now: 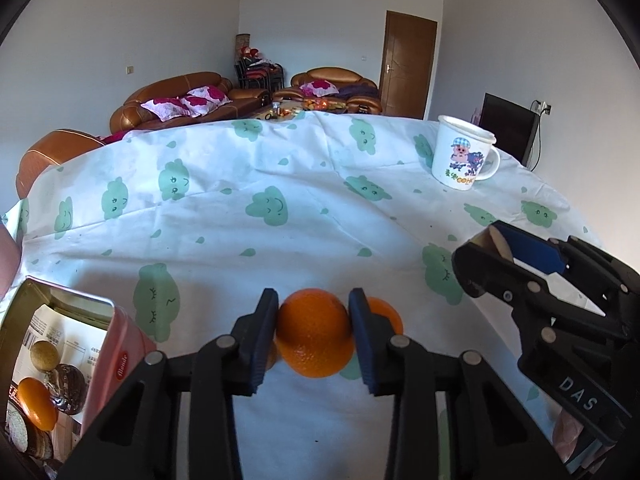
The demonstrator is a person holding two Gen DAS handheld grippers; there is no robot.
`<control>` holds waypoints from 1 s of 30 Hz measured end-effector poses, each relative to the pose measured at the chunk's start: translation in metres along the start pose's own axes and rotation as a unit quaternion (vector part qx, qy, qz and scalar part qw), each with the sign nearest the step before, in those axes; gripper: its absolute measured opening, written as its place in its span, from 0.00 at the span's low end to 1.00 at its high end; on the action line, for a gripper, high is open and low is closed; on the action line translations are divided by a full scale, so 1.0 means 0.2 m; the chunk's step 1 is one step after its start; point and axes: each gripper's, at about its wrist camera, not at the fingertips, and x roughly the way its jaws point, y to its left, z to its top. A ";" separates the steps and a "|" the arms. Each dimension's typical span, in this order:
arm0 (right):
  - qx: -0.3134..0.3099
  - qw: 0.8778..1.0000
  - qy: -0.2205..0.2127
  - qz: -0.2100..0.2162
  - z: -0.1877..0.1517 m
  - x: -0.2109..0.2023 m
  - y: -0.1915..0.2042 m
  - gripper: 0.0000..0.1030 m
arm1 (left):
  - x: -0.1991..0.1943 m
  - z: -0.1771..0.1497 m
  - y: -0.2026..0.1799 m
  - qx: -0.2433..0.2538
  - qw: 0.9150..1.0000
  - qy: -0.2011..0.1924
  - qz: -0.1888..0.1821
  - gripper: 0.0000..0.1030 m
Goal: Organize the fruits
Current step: 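Carry the held jar and orange over the pink tin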
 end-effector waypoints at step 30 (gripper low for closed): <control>-0.002 0.997 -0.076 0.016 -0.01 -0.14 0.00 0.38 | -0.24 -0.05 -0.02 0.007 0.993 -0.113 0.041 0.37</control>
